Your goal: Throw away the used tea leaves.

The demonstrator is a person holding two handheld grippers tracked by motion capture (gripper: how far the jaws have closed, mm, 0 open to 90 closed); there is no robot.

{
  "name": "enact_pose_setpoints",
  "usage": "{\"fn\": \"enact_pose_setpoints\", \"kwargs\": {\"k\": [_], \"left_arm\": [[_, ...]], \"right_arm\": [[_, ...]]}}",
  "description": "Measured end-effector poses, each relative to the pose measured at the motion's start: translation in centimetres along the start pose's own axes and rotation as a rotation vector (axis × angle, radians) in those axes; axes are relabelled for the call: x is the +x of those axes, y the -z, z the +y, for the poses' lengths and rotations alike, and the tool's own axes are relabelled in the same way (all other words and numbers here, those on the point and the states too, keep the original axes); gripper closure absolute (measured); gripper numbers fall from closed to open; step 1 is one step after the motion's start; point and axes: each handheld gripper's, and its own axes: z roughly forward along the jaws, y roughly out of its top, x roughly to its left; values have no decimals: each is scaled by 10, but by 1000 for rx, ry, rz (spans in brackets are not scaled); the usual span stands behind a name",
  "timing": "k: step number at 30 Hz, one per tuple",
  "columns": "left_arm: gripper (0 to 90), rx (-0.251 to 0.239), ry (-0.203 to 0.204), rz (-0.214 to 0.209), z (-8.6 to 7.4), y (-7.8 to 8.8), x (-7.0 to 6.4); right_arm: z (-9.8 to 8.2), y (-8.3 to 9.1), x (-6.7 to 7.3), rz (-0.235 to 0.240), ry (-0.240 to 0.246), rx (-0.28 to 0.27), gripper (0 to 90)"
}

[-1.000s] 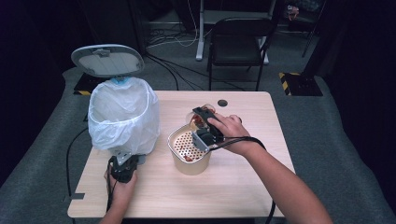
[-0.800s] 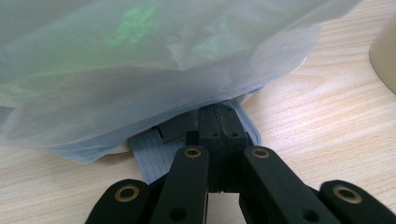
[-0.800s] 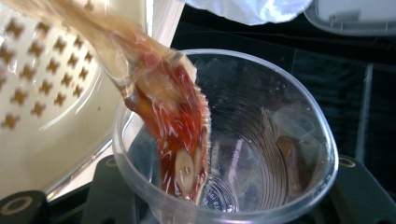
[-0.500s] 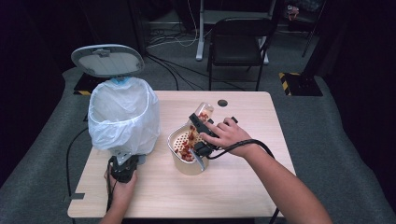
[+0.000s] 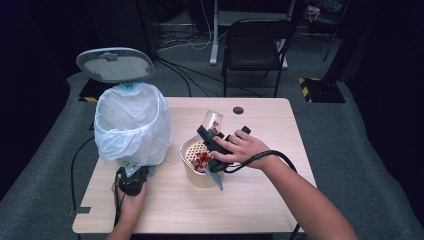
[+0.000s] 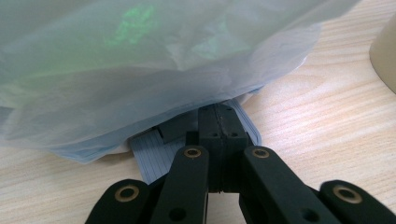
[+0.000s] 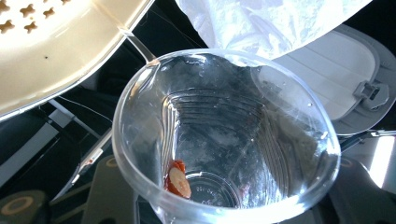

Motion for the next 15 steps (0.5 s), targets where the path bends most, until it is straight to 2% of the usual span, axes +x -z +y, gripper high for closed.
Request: {"fn": "enact_pose_setpoints", "kwargs": {"k": [1,5,6,8,15], "left_arm": [[900,-7,11,0,0,-1,-1],[900,1,0,-1,0,0,0],[900,-13,19,1,0,-1,-1],[900,-21,30,-1,0,-1,-2],[900,-21,29,-2,0,-1,-2]], "right_arm": [[0,1,0,-19,-4,2,442],[0,1,0,-20,0,-1,441],[0,2,0,-21,0,-1,440],[-1,2,-1,-5,9,1,439],[-1,2,0,-17,-2,3,439]]}}
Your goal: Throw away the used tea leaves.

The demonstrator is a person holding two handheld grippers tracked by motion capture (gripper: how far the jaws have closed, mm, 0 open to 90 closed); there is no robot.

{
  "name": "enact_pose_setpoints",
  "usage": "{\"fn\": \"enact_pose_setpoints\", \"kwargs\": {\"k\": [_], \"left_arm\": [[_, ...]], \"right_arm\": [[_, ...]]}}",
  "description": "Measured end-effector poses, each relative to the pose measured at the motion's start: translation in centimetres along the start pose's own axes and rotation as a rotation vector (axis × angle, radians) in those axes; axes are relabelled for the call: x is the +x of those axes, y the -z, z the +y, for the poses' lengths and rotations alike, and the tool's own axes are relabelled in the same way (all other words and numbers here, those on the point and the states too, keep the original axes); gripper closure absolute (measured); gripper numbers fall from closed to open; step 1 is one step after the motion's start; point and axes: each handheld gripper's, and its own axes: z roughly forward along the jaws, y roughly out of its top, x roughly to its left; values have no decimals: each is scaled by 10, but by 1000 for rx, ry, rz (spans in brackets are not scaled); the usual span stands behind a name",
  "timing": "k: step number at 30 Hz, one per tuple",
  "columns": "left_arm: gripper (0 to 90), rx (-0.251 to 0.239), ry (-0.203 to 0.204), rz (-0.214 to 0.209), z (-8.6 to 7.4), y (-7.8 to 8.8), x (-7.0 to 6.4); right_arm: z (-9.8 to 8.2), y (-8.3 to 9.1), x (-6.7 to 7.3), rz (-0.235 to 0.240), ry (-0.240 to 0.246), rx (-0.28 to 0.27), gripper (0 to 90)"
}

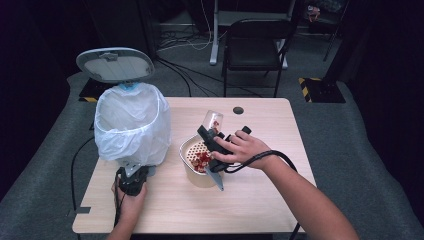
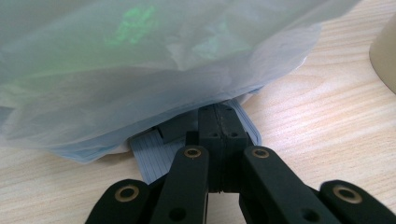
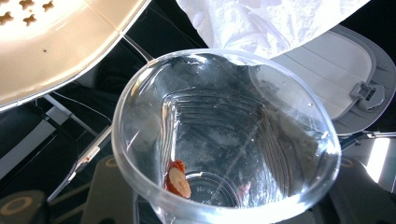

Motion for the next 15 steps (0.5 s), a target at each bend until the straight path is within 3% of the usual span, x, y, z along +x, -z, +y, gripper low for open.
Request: {"fn": "enact_pose_setpoints", "kwargs": {"k": [15], "left_arm": [[900,5,-7,3,0,0,0]], "right_arm": [[-2,0,-1,-7,5,4,438]]}}
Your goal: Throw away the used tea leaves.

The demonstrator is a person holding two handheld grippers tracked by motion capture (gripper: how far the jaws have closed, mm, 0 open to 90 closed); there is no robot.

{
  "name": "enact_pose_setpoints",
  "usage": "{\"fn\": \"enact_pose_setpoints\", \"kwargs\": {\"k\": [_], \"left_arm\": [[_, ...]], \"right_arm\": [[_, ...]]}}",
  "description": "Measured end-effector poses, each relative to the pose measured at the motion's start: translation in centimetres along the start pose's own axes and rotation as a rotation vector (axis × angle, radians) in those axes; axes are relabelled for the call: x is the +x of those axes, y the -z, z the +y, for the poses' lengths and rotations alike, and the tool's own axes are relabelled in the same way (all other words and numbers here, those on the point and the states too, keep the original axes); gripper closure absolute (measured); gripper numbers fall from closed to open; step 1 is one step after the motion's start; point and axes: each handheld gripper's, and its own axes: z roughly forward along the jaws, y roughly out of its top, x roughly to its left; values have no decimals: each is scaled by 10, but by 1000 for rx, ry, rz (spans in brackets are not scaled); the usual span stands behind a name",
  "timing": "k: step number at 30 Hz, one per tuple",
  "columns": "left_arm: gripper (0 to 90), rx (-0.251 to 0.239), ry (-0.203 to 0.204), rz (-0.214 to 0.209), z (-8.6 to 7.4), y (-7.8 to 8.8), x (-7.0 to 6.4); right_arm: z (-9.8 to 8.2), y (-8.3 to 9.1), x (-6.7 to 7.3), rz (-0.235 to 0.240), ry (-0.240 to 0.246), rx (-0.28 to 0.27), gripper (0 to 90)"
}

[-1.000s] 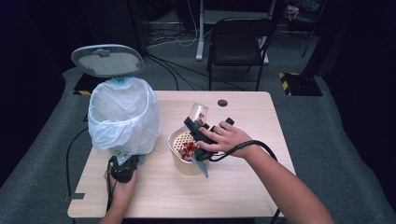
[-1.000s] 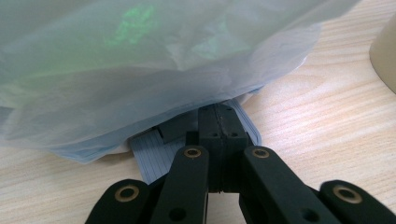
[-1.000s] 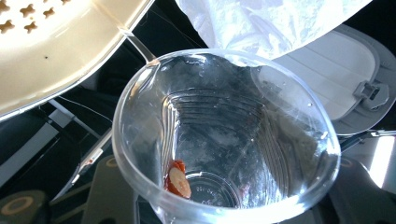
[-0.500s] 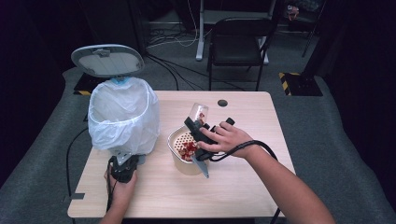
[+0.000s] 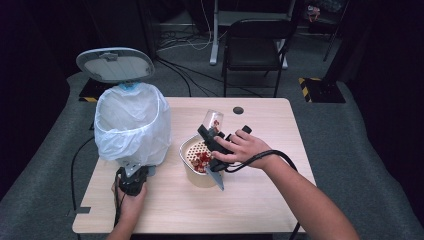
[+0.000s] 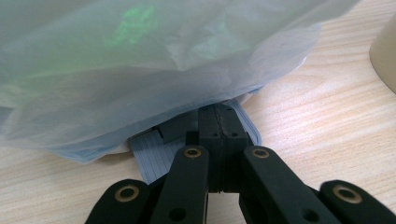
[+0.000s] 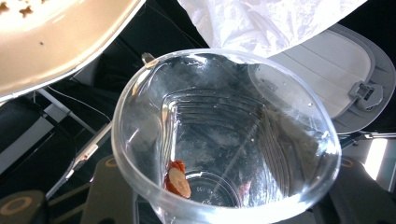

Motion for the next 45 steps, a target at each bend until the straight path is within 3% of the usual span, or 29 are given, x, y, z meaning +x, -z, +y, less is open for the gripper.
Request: {"fn": "enact_pose_setpoints", "kwargs": {"k": [18,19,22,23,24,26,27,30,41,44,45], "left_arm": [[900,-1,1,0,0,0,0],[900,0,0,0,0,0,0],[900,0,-1,1,0,0,0],[900,2,1,-2,0,0,0],[900,6,0,-1,0,0,0],[900,4,0,-2,0,0,0],[900,5,-3,0,0,0,0],[900,1,-2,0,0,0,0],[900,2,1,-2,0,0,0],[900,-3,5,-2,0,0,0],[900,-5,5,-3,0,0,0]], "right_arm": [[-2,-1,-6,-15,3,-3,437],[-3,0,-8,11,36,2,437],[-4,0,-10,21,66,1,437],[-3,-1,-8,-22,-13,-14,436],[-2,-1,-7,-27,-57,-18,436],[-2,0,-9,-19,-47,-8,436],[-3,0,-11,1,-6,-2,436],[-4,1,-14,24,17,-9,435],[-6,1,-19,17,-4,-9,434],[-9,0,-25,69,5,-29,434],[-10,0,-26,89,-32,-33,434]]}}
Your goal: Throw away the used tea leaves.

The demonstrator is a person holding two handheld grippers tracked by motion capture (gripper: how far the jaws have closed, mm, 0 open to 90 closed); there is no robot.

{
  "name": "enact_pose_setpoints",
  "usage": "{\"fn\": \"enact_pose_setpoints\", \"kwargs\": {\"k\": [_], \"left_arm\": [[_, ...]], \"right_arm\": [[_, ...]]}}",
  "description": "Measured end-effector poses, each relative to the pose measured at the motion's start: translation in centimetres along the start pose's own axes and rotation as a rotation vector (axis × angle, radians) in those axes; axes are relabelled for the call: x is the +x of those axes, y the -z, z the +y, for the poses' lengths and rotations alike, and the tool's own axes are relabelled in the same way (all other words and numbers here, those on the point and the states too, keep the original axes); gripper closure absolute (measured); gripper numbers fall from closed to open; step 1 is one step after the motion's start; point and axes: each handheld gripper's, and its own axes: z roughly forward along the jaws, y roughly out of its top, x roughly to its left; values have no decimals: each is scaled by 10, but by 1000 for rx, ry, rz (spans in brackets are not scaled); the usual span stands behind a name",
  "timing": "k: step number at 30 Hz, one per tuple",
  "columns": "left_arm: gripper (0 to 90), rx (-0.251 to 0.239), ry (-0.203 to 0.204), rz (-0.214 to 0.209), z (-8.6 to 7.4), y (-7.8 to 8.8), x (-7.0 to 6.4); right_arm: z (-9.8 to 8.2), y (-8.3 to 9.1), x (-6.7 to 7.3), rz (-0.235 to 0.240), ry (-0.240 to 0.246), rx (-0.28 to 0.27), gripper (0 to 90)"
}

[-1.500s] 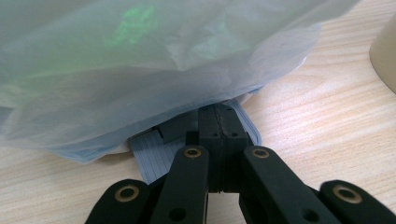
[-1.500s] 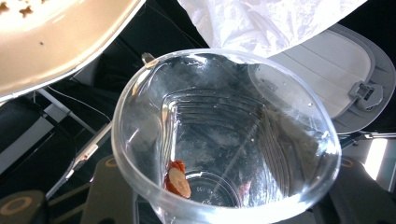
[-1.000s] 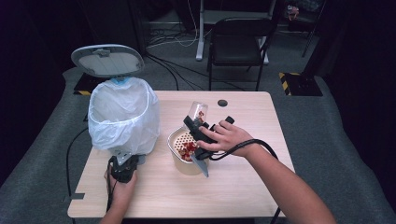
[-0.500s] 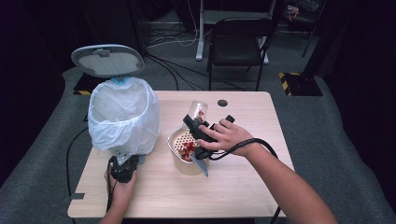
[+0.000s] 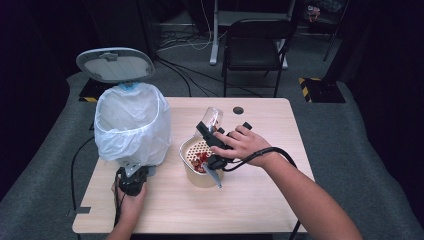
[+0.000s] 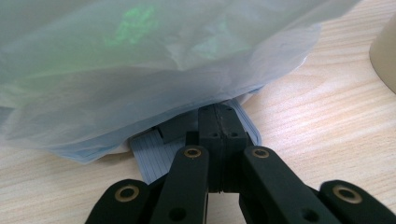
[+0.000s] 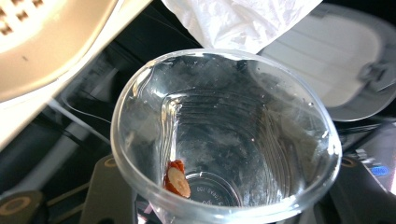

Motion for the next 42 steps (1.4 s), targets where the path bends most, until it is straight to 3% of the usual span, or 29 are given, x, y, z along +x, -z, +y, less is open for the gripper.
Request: {"fn": "enact_pose_setpoints", "kwargs": {"k": [1,2,3,4,5,6,8,9,10,13,14,15,16,17,18,19,22,23,24,28,29,30,31,32,33,37,42], "left_arm": [[900,0,2,0,0,0,0],[900,1,1,0,0,0,0],[900,-1,2,0,0,0,0],[900,-1,2,0,0,0,0],[900,-1,2,0,0,0,0],[900,0,2,0,0,0,0],[900,6,-10,-4,0,1,1],[900,7,0,-3,0,1,0],[900,7,-7,3,0,0,0],[900,6,-6,3,0,0,0],[900,6,-7,4,0,0,0],[900,6,-7,4,0,0,0],[900,5,-5,3,0,0,0],[900,5,-5,3,0,0,0],[900,24,-26,1,0,2,2],[900,24,-26,1,0,2,2],[900,24,-26,0,0,2,2],[900,22,-25,0,0,1,2],[900,22,-25,0,0,1,2],[900,22,-26,0,0,1,2],[900,4,-4,3,0,0,0],[900,24,-29,1,0,2,2],[900,1,0,0,0,0,0],[900,6,-5,3,0,0,0],[900,6,-5,3,0,0,0],[900,24,-26,0,0,2,2],[900,25,-26,0,0,2,2]], "right_arm": [[-1,0,-1,18,-29,-7,434],[0,1,0,29,-110,0,434],[-3,0,-5,49,-72,-24,434],[-6,0,-8,71,-135,-35,433],[-6,0,-8,71,-135,-35,433],[-8,0,-12,44,-182,-43,433],[-11,0,-19,93,-295,-76,433],[-14,0,-22,111,-393,-92,433],[-16,0,-23,121,-453,-103,433],[-23,-1,-29,138,-606,-122,432],[-26,-2,-31,144,-644,-133,432],[-26,-2,-31,144,-644,-133,432],[-33,-4,-36,170,-761,-161,433],[-36,-3,-35,196,-847,-164,433],[-41,-5,-37,216,-890,-183,433],[-41,-5,-37,216,-890,-183,433],[-53,-7,-36,250,-1067,-182,434],[-59,-8,-35,255,-1178,-190,435],[-59,-8,-35,255,-1178,-190,435],[-70,-11,-29,268,-1409,-235,436],[-70,-11,-27,285,-1467,-243,436],[-71,-12,-25,291,-1528,-247,436],[-71,-13,-22,296,-1578,-254,436],[-72,-14,-18,309,-1687,-273,437],[-72,-14,-18,309,-1687,-273,437],[-75,-15,-11,338,-1896,-300,437],[-78,-17,-9,359,-2060,-346,436]]}}
